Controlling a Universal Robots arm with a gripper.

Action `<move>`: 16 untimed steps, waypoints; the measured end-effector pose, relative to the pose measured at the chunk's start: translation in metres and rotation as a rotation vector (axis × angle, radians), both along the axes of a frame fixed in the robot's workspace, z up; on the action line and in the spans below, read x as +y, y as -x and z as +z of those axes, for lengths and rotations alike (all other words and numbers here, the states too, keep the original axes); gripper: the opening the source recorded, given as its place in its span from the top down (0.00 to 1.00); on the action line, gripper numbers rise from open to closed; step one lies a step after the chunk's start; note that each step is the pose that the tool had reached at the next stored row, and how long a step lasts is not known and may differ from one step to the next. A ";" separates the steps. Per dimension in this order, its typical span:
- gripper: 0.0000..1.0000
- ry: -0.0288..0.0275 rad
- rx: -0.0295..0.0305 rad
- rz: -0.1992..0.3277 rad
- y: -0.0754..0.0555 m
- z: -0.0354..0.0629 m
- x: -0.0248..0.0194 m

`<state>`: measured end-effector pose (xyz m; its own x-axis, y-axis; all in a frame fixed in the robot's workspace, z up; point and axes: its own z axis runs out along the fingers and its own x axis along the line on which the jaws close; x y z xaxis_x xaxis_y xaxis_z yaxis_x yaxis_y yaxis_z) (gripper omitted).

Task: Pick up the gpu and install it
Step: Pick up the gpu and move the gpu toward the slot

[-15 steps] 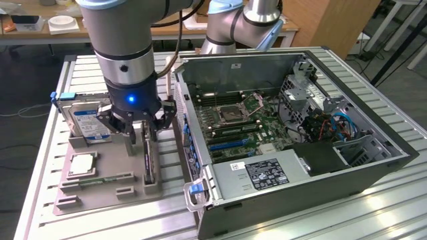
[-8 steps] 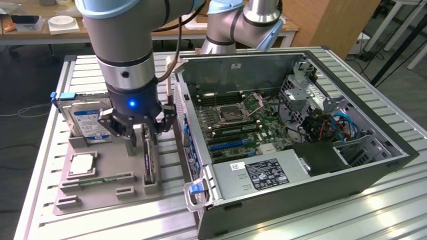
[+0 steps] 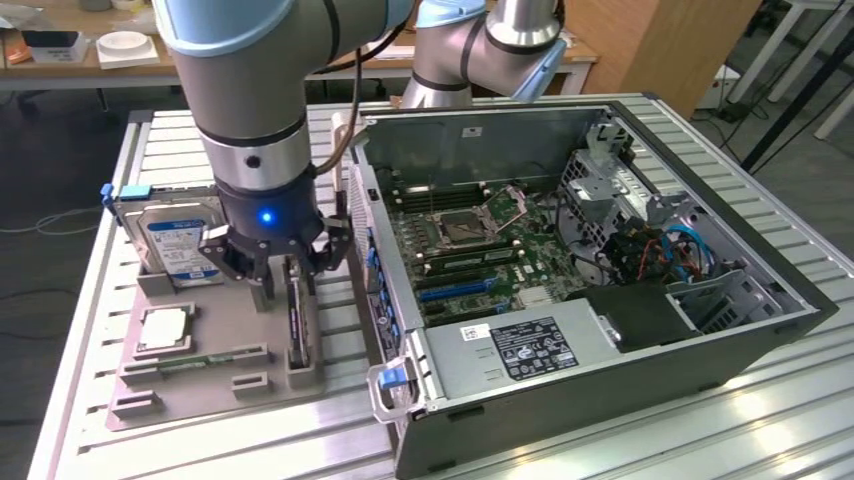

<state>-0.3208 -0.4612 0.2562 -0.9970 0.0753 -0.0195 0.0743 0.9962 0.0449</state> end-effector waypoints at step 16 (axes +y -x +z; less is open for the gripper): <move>0.51 0.0000 0.0000 0.000 0.000 -0.0205 0.0000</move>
